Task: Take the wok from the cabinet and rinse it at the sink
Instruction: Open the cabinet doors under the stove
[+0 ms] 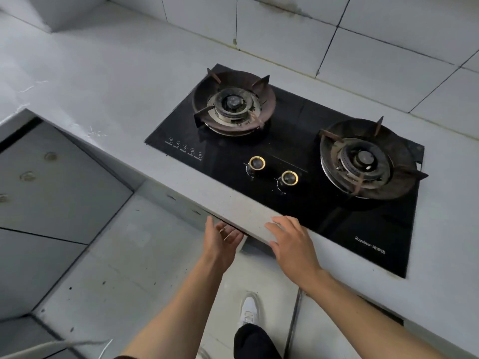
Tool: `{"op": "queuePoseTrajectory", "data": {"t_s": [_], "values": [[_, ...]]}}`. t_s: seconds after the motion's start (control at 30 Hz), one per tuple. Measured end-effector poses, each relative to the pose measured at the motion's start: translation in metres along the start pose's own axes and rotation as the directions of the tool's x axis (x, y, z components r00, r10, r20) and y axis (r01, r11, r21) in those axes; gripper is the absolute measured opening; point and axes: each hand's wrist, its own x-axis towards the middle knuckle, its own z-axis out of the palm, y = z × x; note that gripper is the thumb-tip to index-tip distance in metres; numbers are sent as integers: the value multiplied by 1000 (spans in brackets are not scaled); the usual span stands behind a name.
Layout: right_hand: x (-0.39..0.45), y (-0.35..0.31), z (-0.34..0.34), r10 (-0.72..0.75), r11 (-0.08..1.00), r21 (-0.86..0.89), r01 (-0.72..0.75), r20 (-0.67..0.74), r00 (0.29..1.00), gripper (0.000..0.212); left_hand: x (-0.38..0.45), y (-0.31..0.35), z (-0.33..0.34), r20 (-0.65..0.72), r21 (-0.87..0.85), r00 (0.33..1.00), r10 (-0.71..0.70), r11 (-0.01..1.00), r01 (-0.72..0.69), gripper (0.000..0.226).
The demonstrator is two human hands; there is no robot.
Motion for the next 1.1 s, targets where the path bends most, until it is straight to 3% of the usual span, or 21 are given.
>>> {"op": "queuePoseTrajectory", "data": {"t_s": [0.1, 0.17, 0.23, 0.33, 0.53, 0.63, 0.73, 0.83, 0.97, 1.1], "values": [[-1, -1, 2, -4, 1000, -18, 4, 7, 1000, 42, -1, -3, -13, -6, 117, 999, 39, 992, -38, 27], [-2, -5, 3, 10, 1000, -25, -10, 6, 1000, 43, -7, -5, -27, -30, 256, 997, 71, 965, -61, 38], [-6, -14, 5, 23, 999, -48, -22, 8, 1000, 45, -14, -6, -46, -62, 431, 985, 161, 895, -119, 14], [-14, -35, 9, 28, 997, -67, -26, 19, 999, 49, -30, -8, -74, -90, 627, 949, 301, 757, -181, 35], [-27, -82, 21, -11, 999, -37, 12, 25, 1000, 50, -46, -3, -132, -18, 882, 830, 558, 400, -250, 29], [-30, -104, 31, -21, 999, -37, 23, 49, 999, 53, -52, 1, -162, 122, 924, 752, 648, 202, -324, 28], [-32, -124, 39, -30, 999, -39, 33, 80, 996, 54, -57, 7, -188, 317, 925, 664, 677, -65, -375, 62], [-33, -141, 45, -42, 998, -36, 46, 94, 995, 54, -63, 18, -207, 473, 881, 624, 622, -354, -315, 70], [-31, -161, 50, -58, 998, -32, 62, 111, 992, 53, -77, 41, -229, 511, 842, 633, 582, -485, -234, 74], [-26, -176, 52, -72, 997, -27, 76, 124, 990, 52, -80, 67, -252, 487, 822, 663, 569, -555, -127, 76]]}}
